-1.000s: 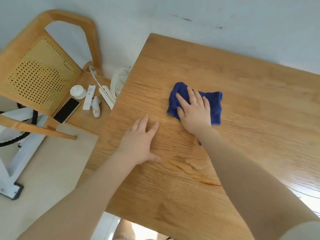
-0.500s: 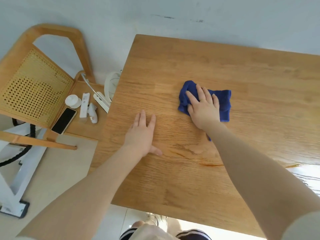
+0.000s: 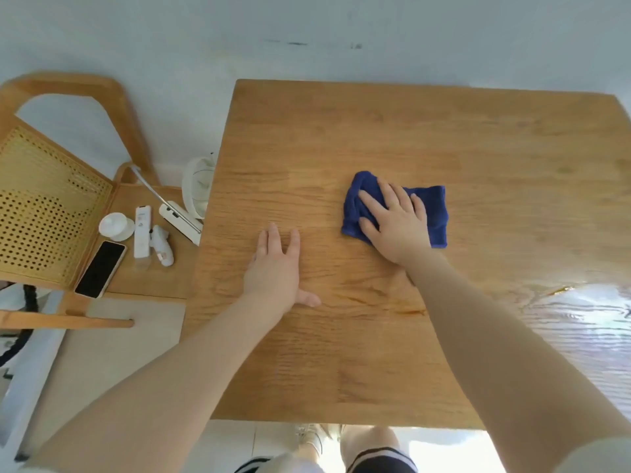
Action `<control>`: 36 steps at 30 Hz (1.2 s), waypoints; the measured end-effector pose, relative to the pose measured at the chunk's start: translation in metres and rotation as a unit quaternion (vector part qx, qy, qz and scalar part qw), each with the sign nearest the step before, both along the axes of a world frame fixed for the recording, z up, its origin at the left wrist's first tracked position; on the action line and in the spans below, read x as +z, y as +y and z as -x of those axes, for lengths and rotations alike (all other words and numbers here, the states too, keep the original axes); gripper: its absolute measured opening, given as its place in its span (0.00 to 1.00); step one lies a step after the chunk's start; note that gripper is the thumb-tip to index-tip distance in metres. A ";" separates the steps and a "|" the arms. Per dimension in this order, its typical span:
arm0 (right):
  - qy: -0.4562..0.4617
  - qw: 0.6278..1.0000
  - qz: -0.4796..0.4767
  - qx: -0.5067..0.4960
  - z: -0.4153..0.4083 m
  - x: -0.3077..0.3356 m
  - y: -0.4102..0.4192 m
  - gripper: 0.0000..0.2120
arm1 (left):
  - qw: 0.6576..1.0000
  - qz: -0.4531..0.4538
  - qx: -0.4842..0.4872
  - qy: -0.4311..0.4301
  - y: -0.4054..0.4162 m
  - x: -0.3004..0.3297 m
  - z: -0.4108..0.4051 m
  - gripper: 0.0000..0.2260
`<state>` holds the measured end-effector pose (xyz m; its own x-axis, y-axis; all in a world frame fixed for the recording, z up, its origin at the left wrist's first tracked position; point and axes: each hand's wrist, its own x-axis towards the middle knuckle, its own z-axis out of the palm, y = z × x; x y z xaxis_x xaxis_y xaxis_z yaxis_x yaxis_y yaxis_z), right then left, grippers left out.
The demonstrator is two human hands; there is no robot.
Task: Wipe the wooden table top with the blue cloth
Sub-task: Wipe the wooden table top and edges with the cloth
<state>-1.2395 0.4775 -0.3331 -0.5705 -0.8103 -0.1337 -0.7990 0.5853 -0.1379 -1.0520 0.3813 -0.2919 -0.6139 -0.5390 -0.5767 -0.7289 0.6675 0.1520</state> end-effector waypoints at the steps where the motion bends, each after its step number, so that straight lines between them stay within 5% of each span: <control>1: -0.003 1.000 -0.002 -0.017 -0.005 0.001 -0.002 0.23 | 1.000 0.001 0.001 -0.001 0.001 0.001 -0.001 0.56; 10: -0.002 0.997 0.014 0.074 -0.030 -0.002 0.038 0.25 | 1.000 0.001 0.013 0.012 0.000 -0.001 -0.001 0.56; 17: 0.010 1.000 0.000 -0.024 0.022 -0.002 -0.001 0.21 | 0.999 0.000 0.022 0.027 -0.001 -0.006 -0.004 0.56; 26: 0.013 0.985 -0.009 0.173 -0.006 0.000 0.075 0.22 | 0.999 0.001 0.043 0.018 0.004 0.000 -0.005 0.57; 31: 0.008 0.999 -0.020 0.025 0.049 0.001 0.035 0.22 | 0.998 0.001 0.056 0.014 0.010 0.004 0.000 0.58; 36: 0.015 0.999 -0.002 0.041 0.022 -0.001 0.063 0.23 | 0.997 -0.019 0.001 0.078 0.050 0.012 0.020 0.56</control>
<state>-1.2612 0.5405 -0.3341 -0.5063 -0.8539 -0.1203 -0.8480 0.5184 -0.1105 -1.0724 0.4309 -0.2803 -0.6967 -0.5208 -0.4933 -0.6959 0.6575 0.2888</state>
